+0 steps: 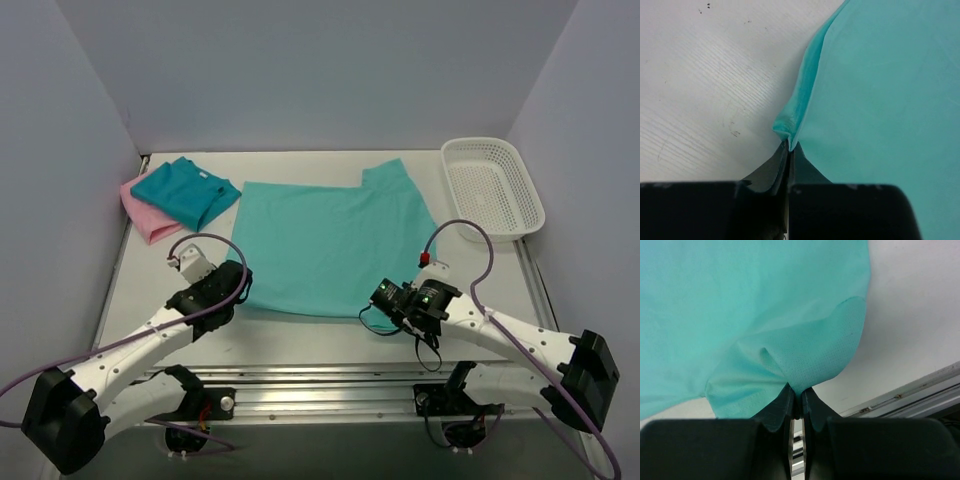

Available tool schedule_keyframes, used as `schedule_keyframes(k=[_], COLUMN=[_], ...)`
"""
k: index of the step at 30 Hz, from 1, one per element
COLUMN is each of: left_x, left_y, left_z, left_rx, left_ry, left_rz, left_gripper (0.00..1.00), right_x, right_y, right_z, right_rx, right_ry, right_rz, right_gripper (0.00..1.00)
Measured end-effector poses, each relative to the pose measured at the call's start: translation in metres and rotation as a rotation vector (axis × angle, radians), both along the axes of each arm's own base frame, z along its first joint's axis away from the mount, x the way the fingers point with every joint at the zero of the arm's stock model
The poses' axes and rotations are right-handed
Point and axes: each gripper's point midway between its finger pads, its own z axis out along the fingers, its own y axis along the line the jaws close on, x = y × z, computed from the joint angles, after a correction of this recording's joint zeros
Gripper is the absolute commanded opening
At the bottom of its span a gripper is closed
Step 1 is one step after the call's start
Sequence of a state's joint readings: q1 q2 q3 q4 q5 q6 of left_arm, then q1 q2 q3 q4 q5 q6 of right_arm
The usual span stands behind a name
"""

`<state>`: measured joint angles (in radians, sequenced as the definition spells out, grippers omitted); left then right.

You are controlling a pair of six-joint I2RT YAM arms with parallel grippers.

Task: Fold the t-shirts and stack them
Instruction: Fold the flattened tshirt in 1/3 of the way

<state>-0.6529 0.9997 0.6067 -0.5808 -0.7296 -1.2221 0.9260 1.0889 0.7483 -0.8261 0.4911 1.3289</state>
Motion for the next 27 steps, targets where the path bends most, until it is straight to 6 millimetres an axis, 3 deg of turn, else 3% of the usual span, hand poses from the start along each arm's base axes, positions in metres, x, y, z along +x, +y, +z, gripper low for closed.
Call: schedule_keyframes(k=[4,10,17,27], left_x=[0.009,0.032,0.068,0.111], left_y=[0.002,0.001,0.000,-0.007], left_z=[0.001,0.000,0.000,0.003], left_rx=[0.035,0.039,0.005,-0.022], left_ry=[0.023,0.038,0.036,0.017], left_rz=[-0.008,-0.017,-0.023,-0.031], left_gripper=[0.02,0.02,0.02,0.02], right_x=[0.020,0.065,0.106,0.164], right_y=[0.005,0.004,0.003,0.027], right_z=[0.004,0.013,0.009,-0.005], right_rx=[-0.044,-0.086,-0.146,-0.207], right_ry=[-0.014,-0.057,-0.052,-0.041], right_rz=[-0.017,-0.076,-0.114,-0.122], right_gripper=[0.00,0.00,0.00,0.00])
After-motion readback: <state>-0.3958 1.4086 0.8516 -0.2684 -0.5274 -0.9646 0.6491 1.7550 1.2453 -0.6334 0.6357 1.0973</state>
